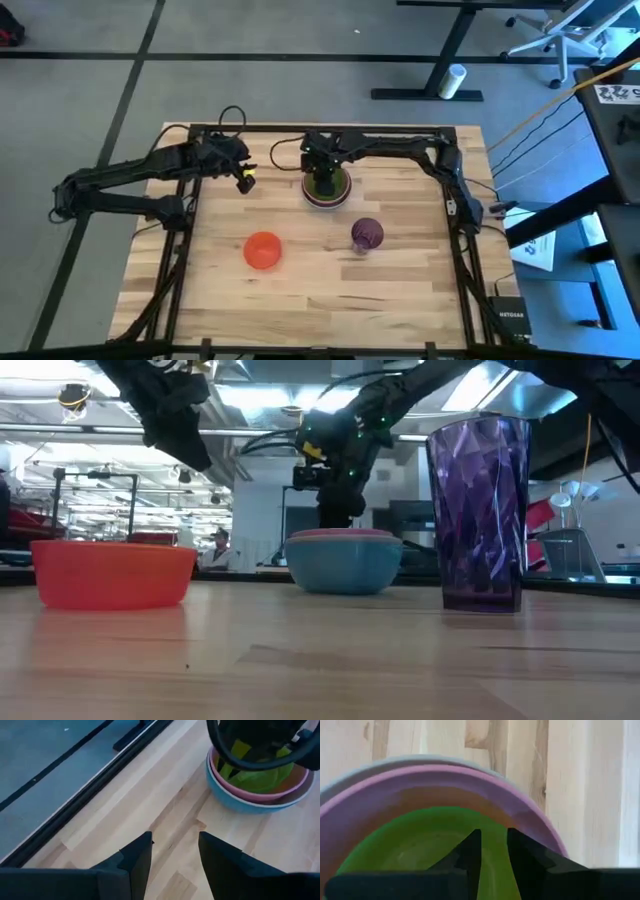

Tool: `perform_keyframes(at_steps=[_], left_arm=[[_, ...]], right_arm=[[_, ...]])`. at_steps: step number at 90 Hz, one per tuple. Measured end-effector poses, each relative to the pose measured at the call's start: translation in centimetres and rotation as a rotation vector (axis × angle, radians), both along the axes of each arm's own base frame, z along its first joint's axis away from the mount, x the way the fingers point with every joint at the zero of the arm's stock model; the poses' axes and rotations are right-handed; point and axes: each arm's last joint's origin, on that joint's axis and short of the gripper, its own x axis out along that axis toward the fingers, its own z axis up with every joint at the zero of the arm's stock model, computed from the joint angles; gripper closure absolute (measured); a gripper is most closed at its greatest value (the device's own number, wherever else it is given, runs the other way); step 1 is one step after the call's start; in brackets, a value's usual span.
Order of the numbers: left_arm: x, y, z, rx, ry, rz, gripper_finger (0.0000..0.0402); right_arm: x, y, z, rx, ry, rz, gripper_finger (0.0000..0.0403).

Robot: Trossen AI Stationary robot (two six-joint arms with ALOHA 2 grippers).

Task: Nest bowls inside each other
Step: Remove the green bowl from the pink bowl

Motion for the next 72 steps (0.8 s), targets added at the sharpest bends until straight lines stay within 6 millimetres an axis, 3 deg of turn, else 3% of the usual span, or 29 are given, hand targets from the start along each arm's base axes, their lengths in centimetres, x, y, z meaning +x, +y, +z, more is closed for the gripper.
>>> perform_keyframes(at_steps=[13,48,72], left_arm=[[0.0,0.1,0.0,0.003,-0.001,0.002,0.0257],[-0.1,0.0,-0.1,-0.002,0.012,0.001,0.0257],[-0.1,0.0,-0.1,-0.004,0.010,0.004,0.0257]], right_arm=[[0.3,-0.1,1.6,-0.024,-0.026,0.008,0.0322],[0.4,-0.2,1.6,-0.039,-0.029,0.036,0.0322],[0.8,-0.4,-0.7,-0.034,0.030,0.049,0.0322]])
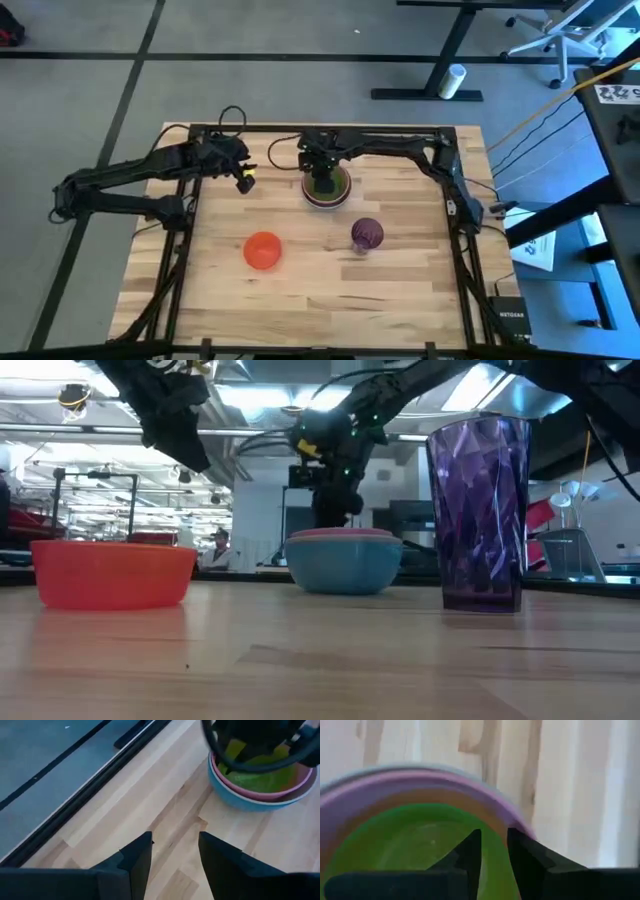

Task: Nest bowls inside each other
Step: Remove the green bowl from the pink bowl

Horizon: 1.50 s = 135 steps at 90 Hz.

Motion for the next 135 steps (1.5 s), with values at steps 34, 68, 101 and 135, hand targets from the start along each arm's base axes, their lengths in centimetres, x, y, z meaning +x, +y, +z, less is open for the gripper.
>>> perform_keyframes(at_steps=[34,68,101,135], left_arm=[[0.0,0.0,0.0,0.000,0.000,0.000,0.0257],[0.0,0.0,0.0,0.001,-0.003,0.000,0.0257],[0.0,0.0,0.0,0.001,-0.003,0.000,0.0257],[0.1,0.0,0.1,0.013,-0.011,-0.008,0.0257]], right_arm=[[-0.4,-0.5,-0.2,-0.004,0.034,-0.017,0.0331],[-0.9,-0.3,-0.3,0.011,0.083,-0.019,0.0401],[-1.6,0.1,1.3,-0.038,0.107,-0.059,0.0403],[-4.0,1.9,8.1,-0.069,0.001,-0.100,0.0402]])
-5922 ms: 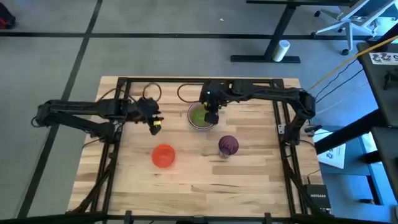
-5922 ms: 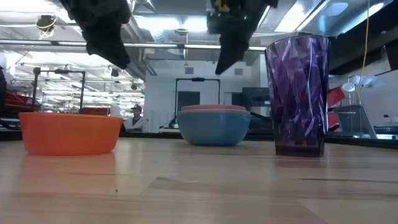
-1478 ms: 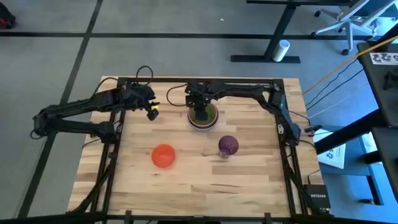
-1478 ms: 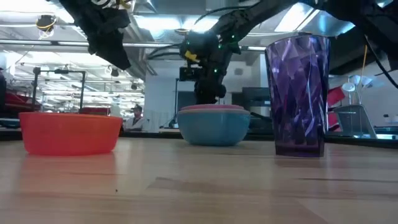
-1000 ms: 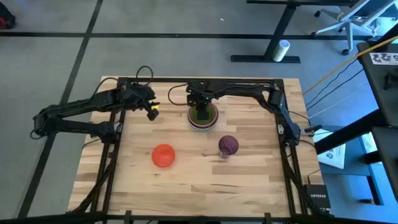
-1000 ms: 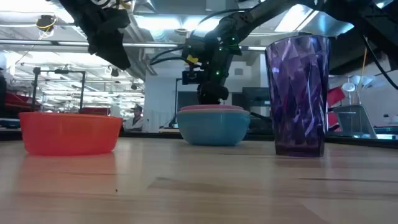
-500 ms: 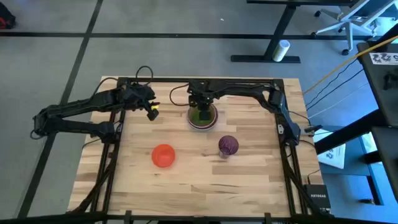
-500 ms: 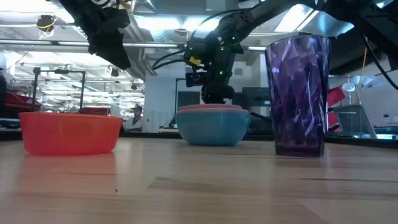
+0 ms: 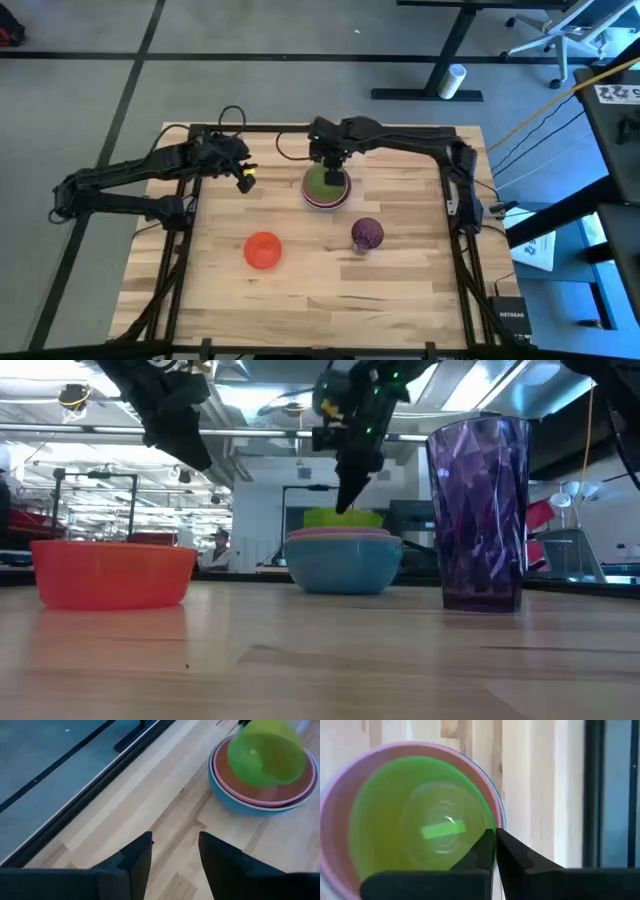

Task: Nest bowls inside each other
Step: Remove the green bowl from the pink bowl

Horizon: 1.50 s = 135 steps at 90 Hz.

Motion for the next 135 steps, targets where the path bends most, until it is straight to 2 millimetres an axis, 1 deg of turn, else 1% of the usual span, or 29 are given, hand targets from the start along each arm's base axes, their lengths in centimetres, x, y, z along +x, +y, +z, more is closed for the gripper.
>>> perform_keyframes(at_steps=[10,21,30,39,47,61,70,79,86,96,116,128,135], left_arm=[[0.0,0.1,0.0,0.012,0.010,-0.008,0.0257],[-0.1,0.2,0.0,0.009,0.008,0.003,0.0257],[-0.1,0.2,0.0,0.006,0.007,0.003,0.0257],[-0.1,0.1,0.0,-0.028,-0.005,-0.018,0.0257],[-0.3,-0.1,-0.1,-0.066,-0.009,-0.032,0.0257],[-1.2,-0.6,0.4,-0.089,-0.044,-0.043,0.0257],[-2.2,-1.0,1.0,-0.085,-0.075,-0.037,0.0257],[-3.4,-1.5,1.5,-0.097,-0.105,-0.026,0.0257],[-3.9,-2.0,1.6,-0.130,-0.119,-0.038,0.0257],[-3.8,-2.9,1.4,-0.180,-0.133,-0.085,0.0257],[-3.2,-4.3,-0.7,-0.250,-0.079,-0.127,0.0257],[-3.1,-4.4,-1.1,-0.244,-0.079,-0.116,0.0257],[-3.0,-4.4,-1.1,-0.243,-0.088,-0.116,0.0257]], right_arm=[[-0.4,1.7,1.7,-0.006,-0.034,0.011,0.0402],[-1.0,3.9,4.4,-0.006,-0.091,0.036,0.0403],[-0.9,6.0,6.4,0.003,-0.116,0.067,0.0403],[-0.5,8.6,7.0,0.046,-0.140,0.140,0.0403],[0.3,11.1,6.1,0.104,-0.126,0.197,0.0403],[2.2,15.3,2.5,0.136,-0.054,0.284,0.0403],[3.4,17.3,0.0,0.184,-0.017,0.319,0.0403],[4.5,18.6,-2.0,0.215,-0.001,0.338,0.0403],[5.1,19.1,-3.1,0.220,-0.002,0.335,0.0403],[5.7,19.4,-4.1,0.228,-0.018,0.322,0.0403],[6.4,19.4,-4.2,0.261,-0.069,0.329,0.0396],[6.5,19.5,-4.6,0.269,-0.061,0.336,0.0395],[6.5,19.6,-5.4,0.298,-0.046,0.349,0.0395]])
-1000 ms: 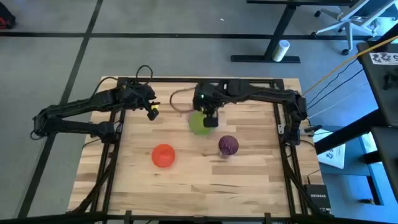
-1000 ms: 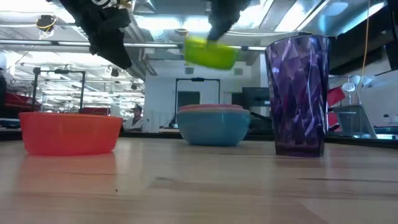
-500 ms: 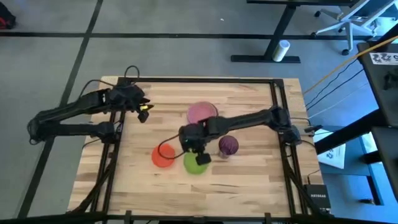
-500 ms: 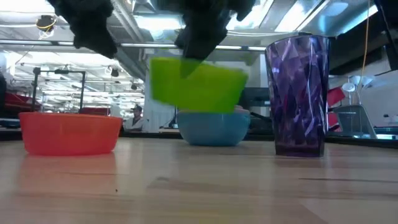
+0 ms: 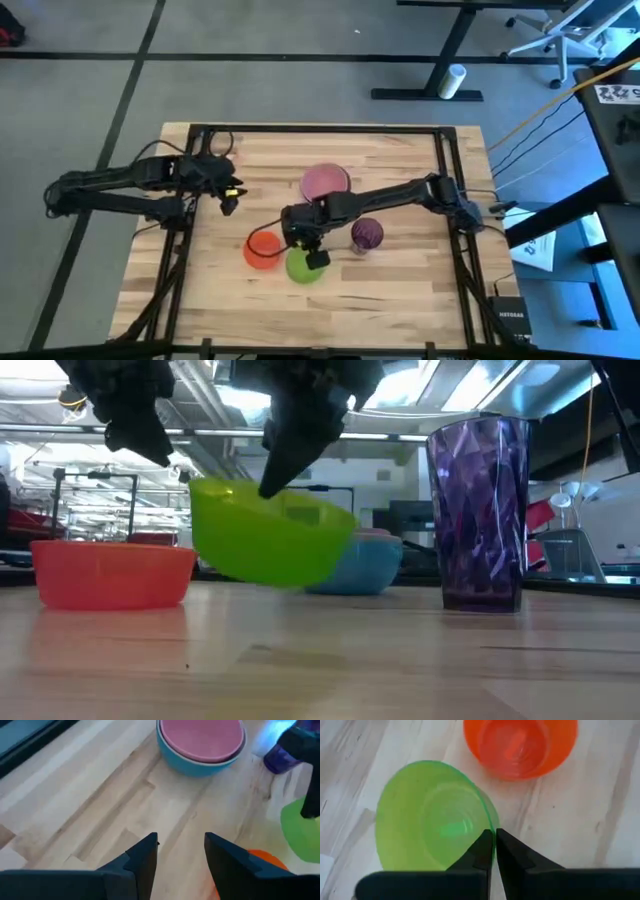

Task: Nest bowls inside each other
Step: Remove the green bowl from the pink bowl, then stack the green bowl on top of the pink bowl

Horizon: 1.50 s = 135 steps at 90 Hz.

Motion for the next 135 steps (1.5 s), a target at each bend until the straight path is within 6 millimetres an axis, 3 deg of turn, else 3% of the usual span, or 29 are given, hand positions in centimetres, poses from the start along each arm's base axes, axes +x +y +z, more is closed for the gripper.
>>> perform_keyframes(at_steps=[12,23,53,62,78,97,108,119,135], left_arm=[[0.2,-0.3,-0.1,-0.008,0.000,-0.023,0.0257],[0.5,-0.7,-0.2,-0.010,0.012,-0.052,0.0257],[0.7,-1.0,-0.4,-0.023,0.020,-0.079,0.0247],[0.9,-1.1,-1.9,-0.073,0.019,-0.086,0.0236],[1.0,-1.2,-6.2,-0.161,0.053,-0.076,0.0225],[1.4,-1.3,-6.4,-0.177,-0.024,-0.091,0.0224],[1.5,-1.3,-6.4,-0.176,-0.029,-0.091,0.0224],[1.3,-1.3,-6.2,-0.174,-0.035,-0.093,0.0224],[1.3,-1.1,-3.9,-0.093,-0.107,-0.096,0.0224]], right_arm=[[0.0,0.1,-1.4,0.043,0.044,0.025,0.0395],[0.1,-0.2,-1.3,0.053,0.029,0.024,0.0381],[0.2,-0.5,-1.2,0.053,0.029,-0.013,0.0243],[0.2,-0.9,-0.6,-0.018,0.028,-0.072,0.0220],[-0.2,-1.5,2.0,-0.089,-0.051,-0.120,0.0215],[-0.9,-1.8,4.2,-0.117,-0.103,-0.146,0.0214],[-0.9,-1.6,3.9,-0.056,-0.091,-0.129,0.0214],[-1.0,-1.5,2.2,-0.035,-0.028,-0.136,0.0214],[-1.2,-1.6,0.4,0.000,-0.008,-0.148,0.0214]])
